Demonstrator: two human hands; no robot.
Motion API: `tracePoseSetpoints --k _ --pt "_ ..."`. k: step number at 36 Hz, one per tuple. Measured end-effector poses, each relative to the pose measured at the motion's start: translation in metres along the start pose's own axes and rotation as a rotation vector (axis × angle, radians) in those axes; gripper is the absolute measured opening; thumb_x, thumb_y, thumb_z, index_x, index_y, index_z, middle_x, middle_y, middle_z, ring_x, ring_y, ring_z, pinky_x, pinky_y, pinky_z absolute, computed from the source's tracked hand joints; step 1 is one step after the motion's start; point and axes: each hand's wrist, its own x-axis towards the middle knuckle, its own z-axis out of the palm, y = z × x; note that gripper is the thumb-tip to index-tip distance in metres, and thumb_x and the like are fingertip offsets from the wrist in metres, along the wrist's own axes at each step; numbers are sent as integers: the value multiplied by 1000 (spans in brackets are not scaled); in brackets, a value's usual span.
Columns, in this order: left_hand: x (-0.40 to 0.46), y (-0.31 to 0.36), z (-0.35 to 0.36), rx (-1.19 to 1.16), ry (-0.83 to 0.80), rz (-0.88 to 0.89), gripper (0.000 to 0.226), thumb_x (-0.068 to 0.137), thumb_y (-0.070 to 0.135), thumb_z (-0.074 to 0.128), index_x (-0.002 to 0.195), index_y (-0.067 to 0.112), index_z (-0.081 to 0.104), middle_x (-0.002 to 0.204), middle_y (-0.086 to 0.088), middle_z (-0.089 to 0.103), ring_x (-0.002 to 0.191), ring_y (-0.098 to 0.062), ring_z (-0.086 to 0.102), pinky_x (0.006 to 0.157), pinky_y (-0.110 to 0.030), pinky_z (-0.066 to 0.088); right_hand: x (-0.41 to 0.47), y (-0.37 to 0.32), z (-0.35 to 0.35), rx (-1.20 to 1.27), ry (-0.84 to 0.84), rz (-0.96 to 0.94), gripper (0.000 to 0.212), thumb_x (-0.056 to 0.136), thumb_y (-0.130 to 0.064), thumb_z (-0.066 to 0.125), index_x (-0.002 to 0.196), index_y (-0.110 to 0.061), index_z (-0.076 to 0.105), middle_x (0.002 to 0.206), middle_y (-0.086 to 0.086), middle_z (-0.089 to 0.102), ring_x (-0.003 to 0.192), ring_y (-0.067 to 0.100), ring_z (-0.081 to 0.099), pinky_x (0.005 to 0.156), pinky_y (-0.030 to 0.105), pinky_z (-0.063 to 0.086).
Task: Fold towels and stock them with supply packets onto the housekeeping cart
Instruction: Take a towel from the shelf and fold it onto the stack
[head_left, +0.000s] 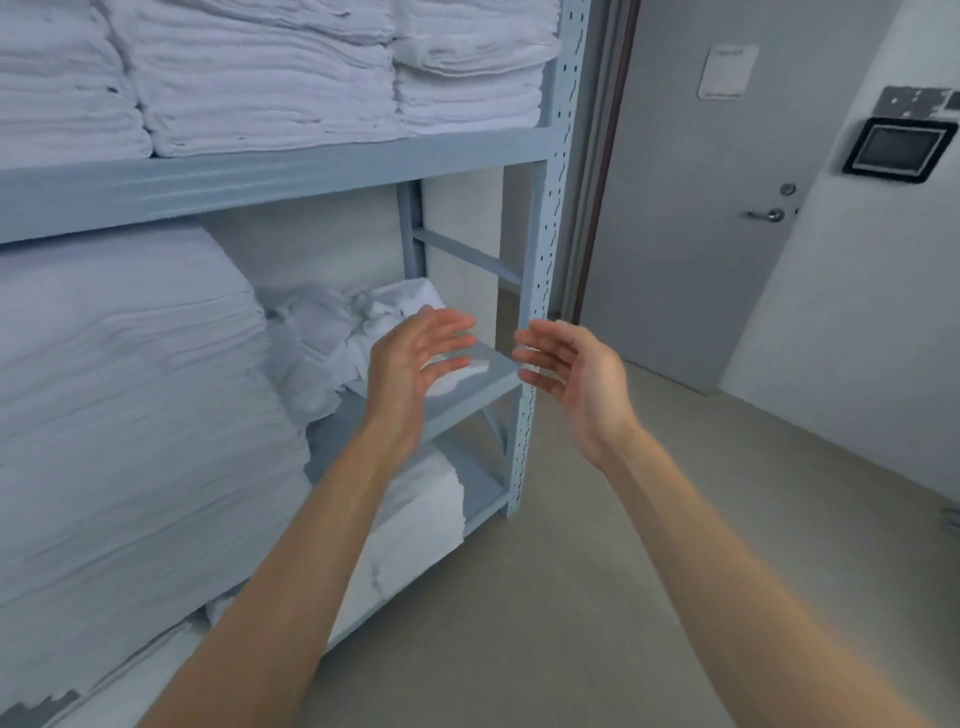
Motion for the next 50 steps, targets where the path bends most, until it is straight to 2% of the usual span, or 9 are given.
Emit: tracePoseSetpoints --k 9,17,24,30,38,41,45,47,50 --pt "88 -27 20 27 252 57 35 103 23 45 111 -2 69 111 -17 73 103 -33 70 98 -50 53 136 -4 -10 -3 -212 38 28 98 -23 50 110 -7 70 106 9 75 99 26 71 86 36 56" --pt "150 -84 -2 104 413 -81 29 100 18 52 114 -2 68 111 -16 73 101 -30 70 92 -44 57 213 76 -19 88 -233 318 28 99 -21 48 111 -5 68 107 13 75 99 28 71 82 35 55" --pt "244 -160 -44 100 506 -205 23 96 11 58 111 -4 68 104 -15 75 91 -29 73 79 -37 61 316 139 -20 44 -213 407 27 96 -20 52 110 -5 70 105 12 75 97 26 72 84 37 57" --pt "321 -225 -75 98 510 -409 24 96 14 59 113 -1 68 106 -16 73 86 -26 72 74 -36 60 388 180 -20 -137 -135 505 26 95 -19 55 108 -3 71 105 14 75 96 29 71 76 33 58" --pt "397 -292 -112 116 525 -680 25 98 10 58 120 -1 61 106 -12 62 91 -31 63 85 -49 56 460 246 -30 -311 -93 639 22 95 -17 57 109 -4 69 103 8 70 88 29 68 79 39 57" --pt "408 -314 -123 184 569 -740 22 97 5 57 119 6 61 111 -13 60 92 -29 55 81 -46 56 476 275 -34 -477 -166 673 20 95 -12 59 111 -4 67 95 9 64 77 22 60 71 36 52" --pt "409 -346 -135 255 642 -801 32 91 5 65 122 11 62 131 -20 51 94 -25 50 69 -36 53 487 308 -39 -757 -329 659 21 92 -14 62 113 -14 65 121 13 55 84 21 56 75 32 47" --pt "409 -360 -139 317 680 -821 34 89 7 68 123 12 63 134 -20 53 91 -23 53 77 -34 49 487 320 -41 -909 -423 619 23 92 -20 63 115 -19 61 133 10 48 91 17 54 76 25 47" --pt "410 -376 -138 304 699 -878 43 88 6 69 130 7 60 136 -19 55 111 -30 55 99 -40 45 485 332 -46 -1049 -572 584 34 94 -24 62 126 -16 56 141 3 39 94 11 54 74 19 44"
